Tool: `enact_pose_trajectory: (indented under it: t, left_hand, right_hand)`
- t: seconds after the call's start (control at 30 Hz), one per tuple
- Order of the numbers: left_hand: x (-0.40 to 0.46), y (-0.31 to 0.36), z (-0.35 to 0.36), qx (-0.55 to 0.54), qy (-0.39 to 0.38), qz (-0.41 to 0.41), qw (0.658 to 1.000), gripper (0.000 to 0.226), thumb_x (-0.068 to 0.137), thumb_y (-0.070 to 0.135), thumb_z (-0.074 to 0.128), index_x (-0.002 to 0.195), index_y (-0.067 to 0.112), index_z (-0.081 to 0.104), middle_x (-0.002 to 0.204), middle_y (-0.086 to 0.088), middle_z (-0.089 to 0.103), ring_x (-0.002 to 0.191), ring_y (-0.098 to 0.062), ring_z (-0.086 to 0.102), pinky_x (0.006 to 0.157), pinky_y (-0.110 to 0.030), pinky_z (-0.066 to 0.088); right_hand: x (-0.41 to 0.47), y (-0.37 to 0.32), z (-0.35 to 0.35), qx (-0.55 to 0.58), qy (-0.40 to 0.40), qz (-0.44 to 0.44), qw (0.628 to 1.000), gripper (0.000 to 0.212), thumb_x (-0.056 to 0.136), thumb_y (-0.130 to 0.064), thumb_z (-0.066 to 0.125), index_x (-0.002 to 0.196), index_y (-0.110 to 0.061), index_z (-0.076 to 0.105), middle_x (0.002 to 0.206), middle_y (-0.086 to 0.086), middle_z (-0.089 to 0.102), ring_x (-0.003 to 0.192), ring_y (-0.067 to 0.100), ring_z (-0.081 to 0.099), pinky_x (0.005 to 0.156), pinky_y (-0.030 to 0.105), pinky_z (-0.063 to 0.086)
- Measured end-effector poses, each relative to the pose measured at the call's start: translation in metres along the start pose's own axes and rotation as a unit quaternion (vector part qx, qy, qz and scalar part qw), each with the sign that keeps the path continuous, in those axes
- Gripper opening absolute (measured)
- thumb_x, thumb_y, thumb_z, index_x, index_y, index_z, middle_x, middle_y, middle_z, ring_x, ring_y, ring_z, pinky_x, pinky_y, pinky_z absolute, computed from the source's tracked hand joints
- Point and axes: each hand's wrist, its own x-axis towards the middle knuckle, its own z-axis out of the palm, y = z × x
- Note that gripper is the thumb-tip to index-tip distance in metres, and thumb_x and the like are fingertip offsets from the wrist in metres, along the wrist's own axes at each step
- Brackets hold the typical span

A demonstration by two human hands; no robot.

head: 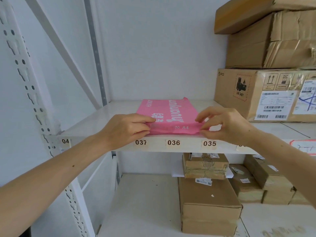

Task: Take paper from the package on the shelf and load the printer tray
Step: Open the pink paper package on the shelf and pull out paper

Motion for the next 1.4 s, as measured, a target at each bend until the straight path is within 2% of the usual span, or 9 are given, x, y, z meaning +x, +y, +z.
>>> enact_pose_trajectory:
  t: [0.13,0.3,0.5,0.6,0.77,0.9,1.1,1.27,1.4]
  left_hand:
    - [0.002,0.003,0.001,-0.015,0.015,-0.027,0.999,0.019,0.091,0.023,0.059,0.083,0.015,0.074,0.114,0.007,0.072,0.095,-0.007,0.068,0.058,-0.03,0.057]
    - [0.002,0.006,0.0,-0.044,0.005,-0.05,0.998,0.02,0.092,0.026,0.055,0.081,0.013,0.065,0.114,0.008,0.071,0.095,-0.006,0.069,0.056,-0.03,0.056]
    - [0.003,0.005,-0.001,-0.081,-0.023,-0.104,0.991,0.01,0.089,0.034,0.05,0.085,0.026,0.053,0.109,0.011,0.072,0.089,-0.005,0.069,0.063,-0.033,0.056]
    - [0.006,0.005,-0.002,-0.109,-0.043,-0.141,0.983,0.013,0.087,0.042,0.046,0.084,0.029,0.05,0.107,0.012,0.073,0.088,-0.007,0.069,0.068,-0.037,0.055]
    - [0.012,0.005,-0.004,-0.147,-0.055,-0.164,0.974,0.028,0.084,0.049,0.045,0.083,0.022,0.054,0.107,0.012,0.073,0.087,-0.007,0.069,0.071,-0.039,0.055]
    - [0.013,0.002,-0.003,-0.172,-0.066,-0.18,0.966,0.024,0.084,0.05,0.046,0.083,0.027,0.053,0.105,0.015,0.072,0.092,-0.007,0.069,0.076,-0.04,0.055]
    - [0.013,0.001,0.002,-0.121,-0.045,-0.13,0.983,0.025,0.085,0.047,0.05,0.087,0.022,0.056,0.097,0.009,0.072,0.083,-0.012,0.067,0.069,-0.04,0.055]
    - [0.014,0.0,0.007,-0.085,-0.021,-0.042,0.995,0.021,0.091,0.04,0.056,0.087,0.02,0.057,0.105,0.01,0.07,0.092,-0.011,0.067,0.059,-0.039,0.055]
    - [0.013,0.0,0.008,-0.078,0.002,-0.054,0.996,0.02,0.094,0.038,0.05,0.084,0.021,0.054,0.097,0.008,0.072,0.085,-0.012,0.069,0.055,-0.039,0.054]
  right_hand:
    - [0.0,-0.001,0.001,-0.016,0.012,0.012,1.0,0.004,0.079,-0.01,0.074,0.079,-0.007,0.076,0.098,-0.002,0.069,0.082,0.011,0.068,0.072,0.017,0.054]
    - [-0.002,0.001,0.0,-0.012,0.018,0.025,0.999,0.009,0.085,-0.014,0.068,0.08,-0.009,0.074,0.098,-0.004,0.069,0.084,0.008,0.067,0.069,0.01,0.048]
    - [-0.002,0.004,0.002,-0.017,0.036,0.022,0.999,0.009,0.086,-0.012,0.067,0.079,-0.009,0.07,0.096,-0.002,0.068,0.086,0.008,0.067,0.071,0.029,0.055]
    - [0.0,-0.001,0.005,-0.025,0.048,0.011,0.998,0.018,0.083,-0.023,0.062,0.075,-0.009,0.069,0.096,-0.004,0.067,0.084,0.012,0.067,0.069,0.036,0.056]
    - [0.013,-0.012,0.019,-0.104,0.044,-0.053,0.992,0.043,0.078,-0.051,0.066,0.092,-0.01,0.069,0.103,0.002,0.068,0.088,0.02,0.068,0.072,0.035,0.056]
    - [0.021,-0.013,0.029,-0.114,0.046,-0.08,0.989,0.03,0.086,-0.04,0.062,0.088,-0.011,0.07,0.1,0.002,0.069,0.081,0.022,0.068,0.068,0.038,0.054]
    - [0.024,-0.012,0.03,-0.081,0.046,-0.059,0.994,0.028,0.093,-0.03,0.052,0.088,-0.009,0.069,0.09,0.0,0.07,0.077,0.022,0.067,0.067,0.04,0.053]
    - [0.025,-0.011,0.03,-0.076,0.048,-0.053,0.995,0.028,0.094,-0.03,0.05,0.088,-0.01,0.069,0.086,-0.001,0.07,0.073,0.021,0.066,0.067,0.038,0.052]
    - [0.026,-0.011,0.03,-0.085,0.054,-0.052,0.994,0.029,0.094,-0.031,0.05,0.086,-0.01,0.069,0.083,-0.002,0.071,0.068,0.019,0.066,0.067,0.034,0.051]
